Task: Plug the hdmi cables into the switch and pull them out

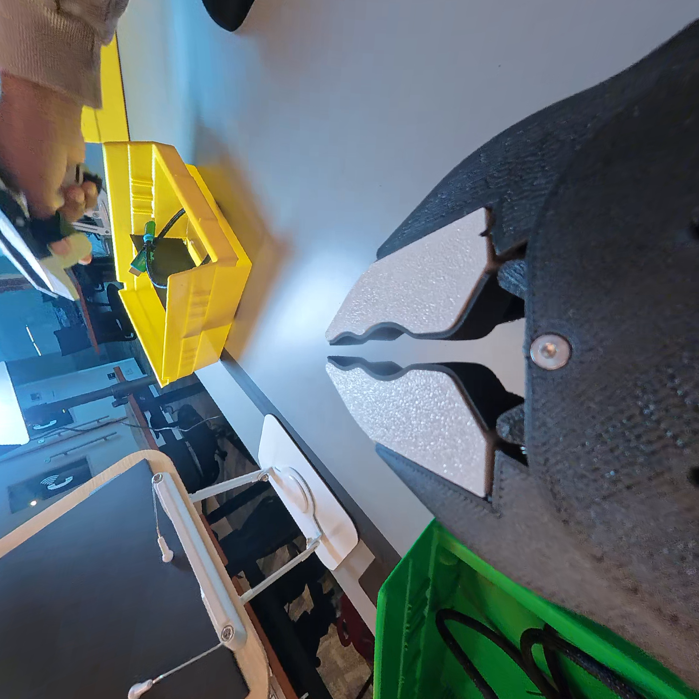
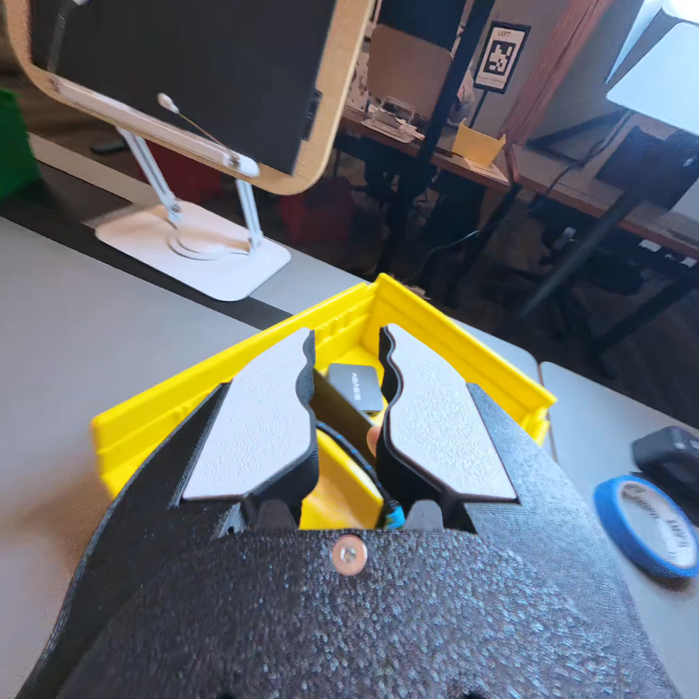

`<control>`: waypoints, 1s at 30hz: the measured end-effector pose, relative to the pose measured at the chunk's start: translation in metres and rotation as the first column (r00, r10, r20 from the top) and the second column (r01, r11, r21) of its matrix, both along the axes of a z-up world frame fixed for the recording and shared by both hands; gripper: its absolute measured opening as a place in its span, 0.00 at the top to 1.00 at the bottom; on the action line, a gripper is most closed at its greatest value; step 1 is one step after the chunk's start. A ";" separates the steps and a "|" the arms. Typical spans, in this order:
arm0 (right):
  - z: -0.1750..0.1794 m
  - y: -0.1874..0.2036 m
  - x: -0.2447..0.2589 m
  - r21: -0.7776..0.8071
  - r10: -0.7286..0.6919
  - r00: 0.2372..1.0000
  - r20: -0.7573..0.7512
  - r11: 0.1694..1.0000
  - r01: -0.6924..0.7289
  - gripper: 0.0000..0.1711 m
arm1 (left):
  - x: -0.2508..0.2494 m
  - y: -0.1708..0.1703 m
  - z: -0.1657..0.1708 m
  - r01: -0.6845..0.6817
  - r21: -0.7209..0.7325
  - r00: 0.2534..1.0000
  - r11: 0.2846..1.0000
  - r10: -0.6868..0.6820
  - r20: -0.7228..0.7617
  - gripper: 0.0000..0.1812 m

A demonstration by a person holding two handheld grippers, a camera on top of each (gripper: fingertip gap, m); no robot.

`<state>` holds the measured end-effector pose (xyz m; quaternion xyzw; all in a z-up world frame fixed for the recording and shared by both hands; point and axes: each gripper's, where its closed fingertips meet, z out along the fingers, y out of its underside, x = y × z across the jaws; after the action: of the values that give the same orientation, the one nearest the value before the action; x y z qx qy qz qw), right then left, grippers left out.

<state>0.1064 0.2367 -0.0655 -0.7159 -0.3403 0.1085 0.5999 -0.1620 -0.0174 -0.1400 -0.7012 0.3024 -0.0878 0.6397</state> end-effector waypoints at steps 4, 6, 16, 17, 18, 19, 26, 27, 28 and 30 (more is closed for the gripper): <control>-0.015 -0.057 -0.016 -0.054 0.072 0.990 -0.118 0.995 -0.079 0.79 | -0.008 0.002 0.004 -0.037 -0.003 0.999 0.999 0.037 0.038 0.99; -0.025 -0.083 -0.021 -0.076 0.104 0.983 -0.154 0.990 -0.116 0.79 | -0.016 0.003 0.008 -0.069 0.000 0.996 0.998 0.069 0.057 0.99; -0.022 -0.141 -0.026 0.072 0.219 0.962 -0.165 0.975 -0.210 0.77 | -0.130 0.001 0.084 -0.383 0.117 0.920 0.916 0.368 0.135 0.95; -0.020 -0.143 -0.026 0.081 0.230 0.958 -0.169 0.972 -0.219 0.77 | -0.149 -0.003 0.097 -0.425 0.132 0.902 0.895 0.408 0.137 0.95; -0.018 -0.145 -0.028 0.087 0.244 0.953 -0.177 0.969 -0.232 0.77 | -0.170 -0.006 0.108 -0.468 0.136 0.882 0.873 0.451 0.135 0.94; -0.018 -0.147 -0.029 0.089 0.255 0.950 -0.179 0.966 -0.243 0.77 | -0.191 -0.010 0.120 -0.511 0.144 0.858 0.847 0.496 0.132 0.93; -0.021 -0.156 -0.037 0.123 0.307 0.943 -0.125 0.948 -0.292 0.78 | -0.253 -0.012 0.079 -0.468 -0.237 0.872 0.851 0.401 -0.282 0.83; -0.020 -0.158 -0.038 0.124 0.315 0.941 -0.123 0.946 -0.300 0.78 | -0.254 -0.011 0.062 -0.466 -0.297 0.864 0.834 0.355 -0.358 0.81; -0.021 -0.159 -0.040 0.122 0.323 0.939 -0.118 0.943 -0.309 0.78 | -0.252 -0.010 0.047 -0.460 -0.336 0.856 0.822 0.310 -0.413 0.79; -0.024 -0.160 -0.041 0.124 0.325 0.940 -0.101 0.942 -0.312 0.79 | -0.248 -0.005 0.025 -0.479 -0.361 0.817 0.800 0.256 -0.517 0.77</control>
<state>0.0654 0.0764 -0.0893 -0.6106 -0.4201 0.2289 0.6311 -0.4095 -0.0223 -0.1146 -0.8829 0.2624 0.1322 0.3662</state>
